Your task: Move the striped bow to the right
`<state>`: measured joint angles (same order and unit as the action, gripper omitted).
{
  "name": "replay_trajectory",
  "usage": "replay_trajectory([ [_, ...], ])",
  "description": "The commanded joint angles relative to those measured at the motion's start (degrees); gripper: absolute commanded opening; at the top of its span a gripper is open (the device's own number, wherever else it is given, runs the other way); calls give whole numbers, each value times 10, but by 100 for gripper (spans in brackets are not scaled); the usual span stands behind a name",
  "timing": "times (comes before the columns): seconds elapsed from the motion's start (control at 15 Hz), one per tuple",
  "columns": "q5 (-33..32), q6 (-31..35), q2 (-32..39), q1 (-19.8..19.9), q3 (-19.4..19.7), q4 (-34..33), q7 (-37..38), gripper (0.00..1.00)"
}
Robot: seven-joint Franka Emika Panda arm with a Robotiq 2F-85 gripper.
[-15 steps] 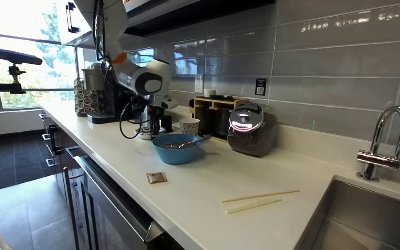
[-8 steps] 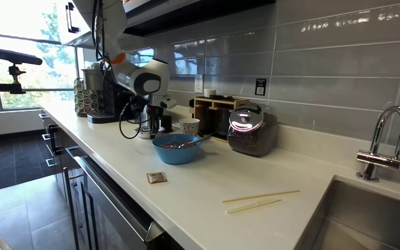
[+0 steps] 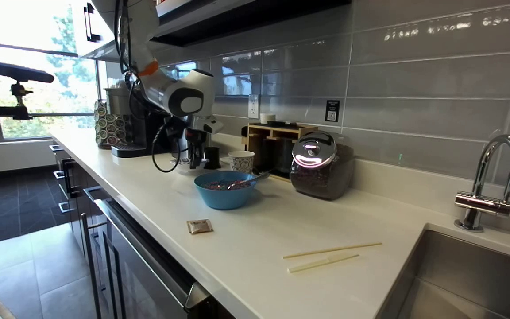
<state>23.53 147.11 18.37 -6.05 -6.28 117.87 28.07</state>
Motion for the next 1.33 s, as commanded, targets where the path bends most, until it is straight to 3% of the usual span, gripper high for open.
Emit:
replay_trajectory([
  [0.0,23,-43,-55,7,-8,34,-35,1],
  [0.47,48,-108,-233,20,15,158,-24,1],
  [1.0,105,-81,-446,67,49,342,65,1],
  [1.13,102,-63,-482,88,52,374,89,1],
  [1.2,91,-89,-428,77,52,323,62,2],
  [1.27,90,-84,-446,85,54,339,69,2],
])
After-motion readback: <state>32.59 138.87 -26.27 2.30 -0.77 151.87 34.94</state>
